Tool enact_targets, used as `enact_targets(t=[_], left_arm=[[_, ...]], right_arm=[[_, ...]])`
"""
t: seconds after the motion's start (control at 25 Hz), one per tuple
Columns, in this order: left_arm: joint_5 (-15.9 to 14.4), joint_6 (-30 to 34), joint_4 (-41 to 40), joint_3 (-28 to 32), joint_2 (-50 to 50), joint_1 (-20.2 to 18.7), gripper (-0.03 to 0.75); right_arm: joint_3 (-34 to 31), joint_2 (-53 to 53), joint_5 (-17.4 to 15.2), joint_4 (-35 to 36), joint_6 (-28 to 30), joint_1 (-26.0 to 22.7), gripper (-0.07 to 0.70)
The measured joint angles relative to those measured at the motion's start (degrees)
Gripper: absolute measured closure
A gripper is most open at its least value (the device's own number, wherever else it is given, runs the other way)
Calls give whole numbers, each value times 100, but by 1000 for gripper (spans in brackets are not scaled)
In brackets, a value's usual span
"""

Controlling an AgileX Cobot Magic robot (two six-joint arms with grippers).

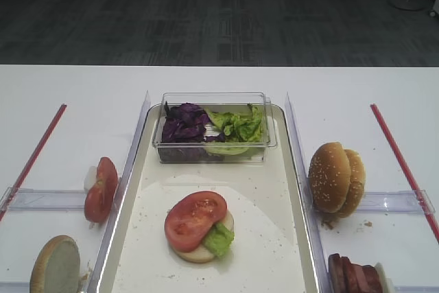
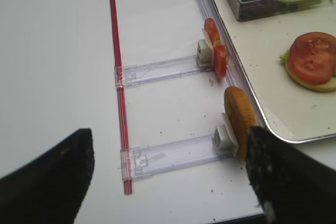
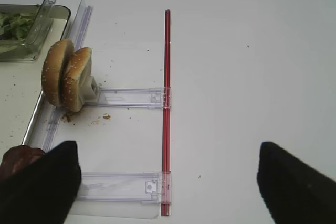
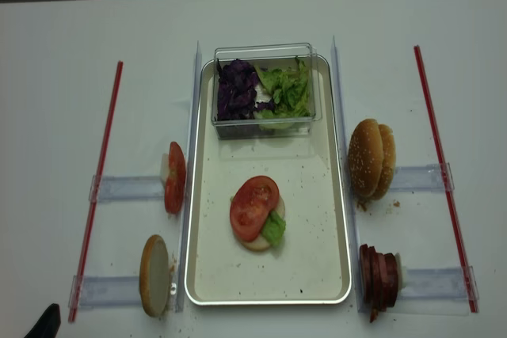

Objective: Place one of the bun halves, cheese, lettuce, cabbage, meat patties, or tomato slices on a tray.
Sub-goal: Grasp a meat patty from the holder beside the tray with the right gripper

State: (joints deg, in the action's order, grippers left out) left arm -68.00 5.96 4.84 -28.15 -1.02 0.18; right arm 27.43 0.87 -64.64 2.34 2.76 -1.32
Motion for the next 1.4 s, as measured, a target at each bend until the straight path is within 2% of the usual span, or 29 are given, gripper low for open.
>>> enact_targets(t=[0.84, 1.08, 1.2, 1.4], left_arm=[[0, 0, 0, 0, 0, 0, 170], [0, 0, 0, 0, 0, 0, 170], [0, 0, 0, 0, 0, 0, 170], [0, 0, 0, 0, 0, 0, 170]], right_arm=[[0, 0, 0, -28, 0, 0, -60], [409, -717, 0, -40, -23, 0, -60], [704, -1235, -131, 75, -32, 0, -60], [1161, -2145, -568, 406, -134, 11, -60]])
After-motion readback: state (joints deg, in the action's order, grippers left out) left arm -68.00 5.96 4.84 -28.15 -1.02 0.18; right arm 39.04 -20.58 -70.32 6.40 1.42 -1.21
